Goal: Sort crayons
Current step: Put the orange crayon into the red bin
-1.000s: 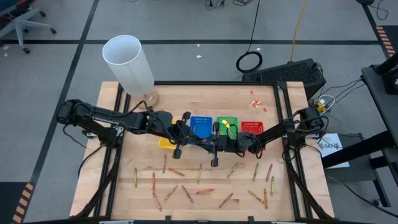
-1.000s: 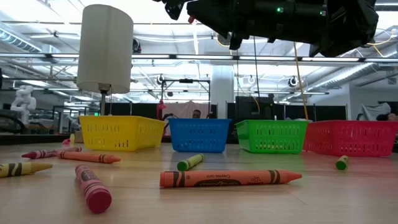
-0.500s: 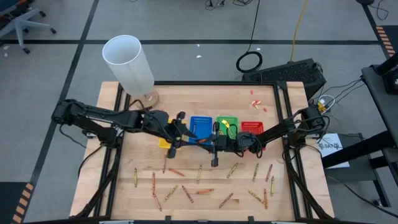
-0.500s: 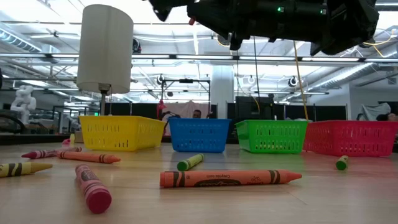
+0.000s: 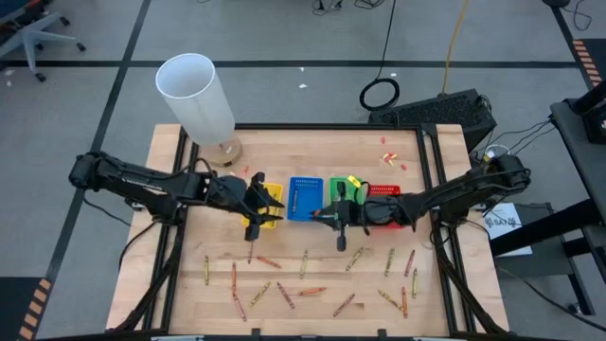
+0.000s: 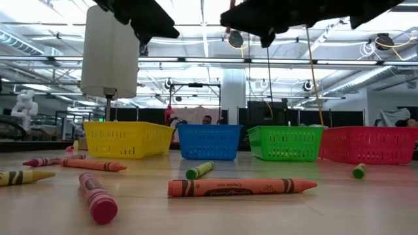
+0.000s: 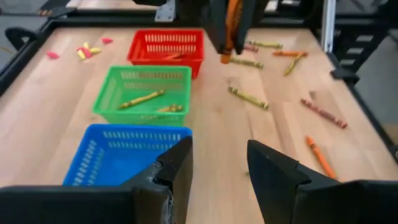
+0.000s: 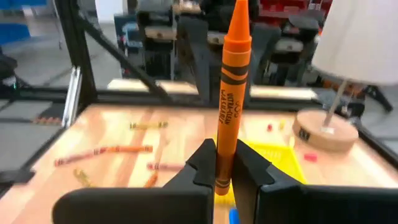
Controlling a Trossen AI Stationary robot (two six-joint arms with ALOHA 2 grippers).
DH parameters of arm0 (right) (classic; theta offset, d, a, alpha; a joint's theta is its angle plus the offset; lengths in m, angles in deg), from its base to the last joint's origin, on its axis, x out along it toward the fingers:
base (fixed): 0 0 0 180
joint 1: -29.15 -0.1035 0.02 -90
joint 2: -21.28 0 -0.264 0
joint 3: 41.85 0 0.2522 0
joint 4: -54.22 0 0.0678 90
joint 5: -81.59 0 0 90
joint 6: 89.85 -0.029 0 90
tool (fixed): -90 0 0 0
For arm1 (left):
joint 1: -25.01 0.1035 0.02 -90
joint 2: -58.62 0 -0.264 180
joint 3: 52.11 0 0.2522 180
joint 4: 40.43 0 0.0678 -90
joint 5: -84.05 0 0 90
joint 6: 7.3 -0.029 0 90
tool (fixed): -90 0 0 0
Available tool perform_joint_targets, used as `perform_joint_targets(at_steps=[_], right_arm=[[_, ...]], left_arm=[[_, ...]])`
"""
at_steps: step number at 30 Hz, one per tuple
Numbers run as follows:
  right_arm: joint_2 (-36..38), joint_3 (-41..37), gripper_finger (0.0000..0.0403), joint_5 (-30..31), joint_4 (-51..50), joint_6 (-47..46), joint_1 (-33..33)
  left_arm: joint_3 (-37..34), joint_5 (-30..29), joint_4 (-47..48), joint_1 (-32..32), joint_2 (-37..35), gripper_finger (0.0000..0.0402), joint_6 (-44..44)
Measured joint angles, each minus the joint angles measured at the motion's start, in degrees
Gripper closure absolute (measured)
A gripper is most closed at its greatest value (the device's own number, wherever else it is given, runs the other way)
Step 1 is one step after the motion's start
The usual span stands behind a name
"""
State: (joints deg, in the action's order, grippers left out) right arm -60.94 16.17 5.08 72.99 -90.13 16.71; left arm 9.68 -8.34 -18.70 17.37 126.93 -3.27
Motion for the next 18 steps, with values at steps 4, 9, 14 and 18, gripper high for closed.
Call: perform_joint_targets(at_steps=[4, 9, 14, 18], right_arm=[[3.1, 0.0, 0.039, -0.1, -6.7, -2.9, -0.1], [4.9, 0.0, 0.039, -0.1, -12.3, -5.3, -0.5], [5.1, 0.0, 0.039, -0.1, -14.0, -5.2, -0.6], [5.1, 0.0, 0.039, -0.1, -14.5, -5.1, -0.6]], left_arm=[[-4.1, -0.5, -6.6, -1.3, 0.0, 0.0251, 1.9], [-5.5, -3.0, -9.0, -3.3, 0.0, 0.0251, 3.2], [-5.5, -5.0, -9.4, -4.5, 0.0, 0.0251, 3.2], [-5.5, -5.7, -10.4, -4.9, 0.0, 0.0251, 3.2]])
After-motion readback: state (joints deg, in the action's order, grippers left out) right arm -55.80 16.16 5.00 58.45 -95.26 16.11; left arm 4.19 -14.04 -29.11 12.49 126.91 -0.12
